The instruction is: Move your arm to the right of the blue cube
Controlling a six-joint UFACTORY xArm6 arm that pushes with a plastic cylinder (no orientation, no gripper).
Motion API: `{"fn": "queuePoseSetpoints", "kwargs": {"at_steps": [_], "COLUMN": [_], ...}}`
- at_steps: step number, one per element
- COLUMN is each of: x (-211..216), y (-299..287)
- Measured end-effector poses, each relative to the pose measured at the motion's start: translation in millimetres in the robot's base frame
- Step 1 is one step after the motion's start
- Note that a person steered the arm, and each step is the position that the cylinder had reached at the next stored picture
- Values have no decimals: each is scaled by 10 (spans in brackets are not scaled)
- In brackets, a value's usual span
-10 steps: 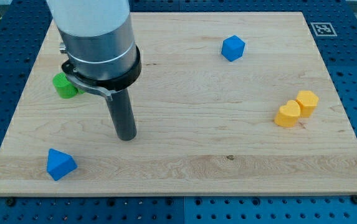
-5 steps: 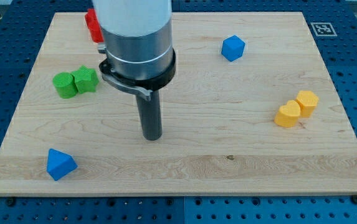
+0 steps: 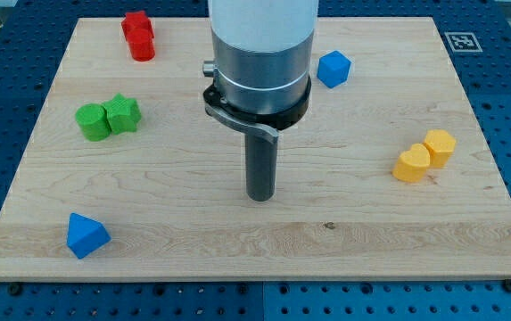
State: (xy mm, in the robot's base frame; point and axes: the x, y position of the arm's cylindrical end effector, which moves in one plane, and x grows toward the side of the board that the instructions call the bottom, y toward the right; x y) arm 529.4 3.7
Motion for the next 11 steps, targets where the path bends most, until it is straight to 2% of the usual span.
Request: {"fn": "queuePoseSetpoints", "kwargs": {"at_steps": [2,4,6,7,8,9,11], "x": [0,-27,-1092,-1324,-1382,-1782,-2157], "y": [254,1031,1242,1403,1661,1841,1936]}}
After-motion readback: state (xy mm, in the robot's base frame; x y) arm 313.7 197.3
